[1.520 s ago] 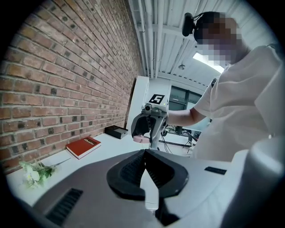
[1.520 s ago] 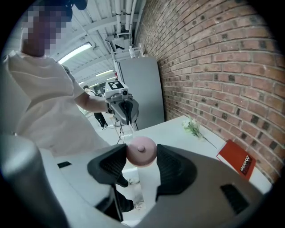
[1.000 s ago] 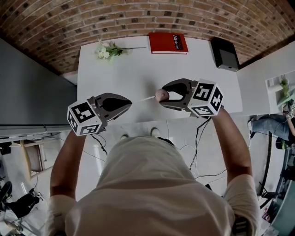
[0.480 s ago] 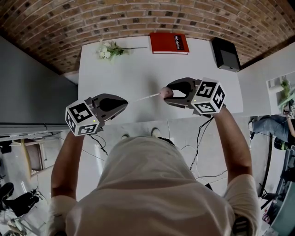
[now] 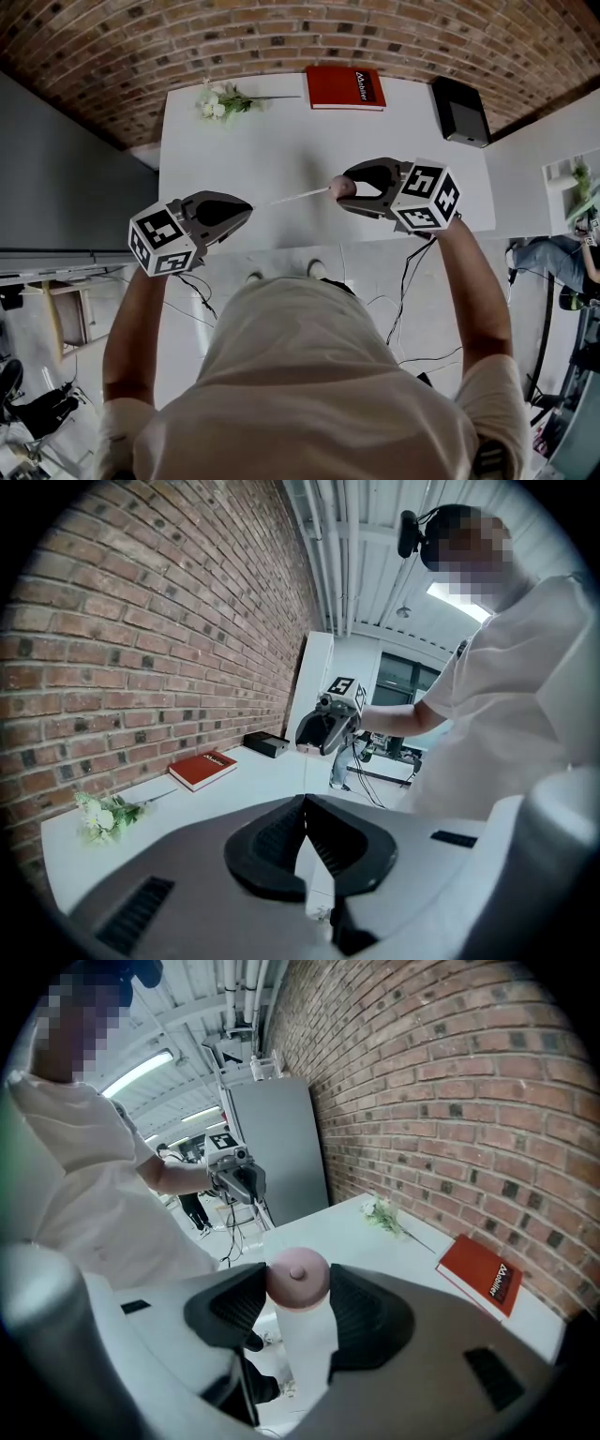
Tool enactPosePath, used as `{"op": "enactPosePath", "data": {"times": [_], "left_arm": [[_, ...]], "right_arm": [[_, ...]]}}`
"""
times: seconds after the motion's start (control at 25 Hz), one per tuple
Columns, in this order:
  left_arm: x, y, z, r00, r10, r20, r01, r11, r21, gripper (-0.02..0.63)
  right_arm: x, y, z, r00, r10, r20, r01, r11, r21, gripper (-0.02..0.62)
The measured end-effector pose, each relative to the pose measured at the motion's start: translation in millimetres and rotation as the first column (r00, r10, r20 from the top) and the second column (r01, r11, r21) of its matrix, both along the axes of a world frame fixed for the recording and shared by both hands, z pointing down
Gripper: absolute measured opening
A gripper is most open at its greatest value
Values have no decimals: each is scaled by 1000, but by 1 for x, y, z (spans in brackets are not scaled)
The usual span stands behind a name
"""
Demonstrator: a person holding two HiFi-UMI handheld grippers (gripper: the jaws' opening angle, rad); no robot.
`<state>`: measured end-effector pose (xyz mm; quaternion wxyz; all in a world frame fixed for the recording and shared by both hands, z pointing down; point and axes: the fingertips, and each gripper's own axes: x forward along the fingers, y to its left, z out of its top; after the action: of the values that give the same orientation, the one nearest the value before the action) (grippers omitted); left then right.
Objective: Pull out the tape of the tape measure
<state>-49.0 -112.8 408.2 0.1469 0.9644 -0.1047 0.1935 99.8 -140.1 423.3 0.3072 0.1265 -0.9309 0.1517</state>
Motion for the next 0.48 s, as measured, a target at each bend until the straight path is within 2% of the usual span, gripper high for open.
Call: {"op": "enactPosePath", "data": {"times": [0.48], "left_arm": [[-7, -6, 4, 1000, -15, 17, 15, 1000, 3, -3]], "right_arm": [[5, -8, 7, 1000, 23, -8, -23, 1000, -2, 218]]}}
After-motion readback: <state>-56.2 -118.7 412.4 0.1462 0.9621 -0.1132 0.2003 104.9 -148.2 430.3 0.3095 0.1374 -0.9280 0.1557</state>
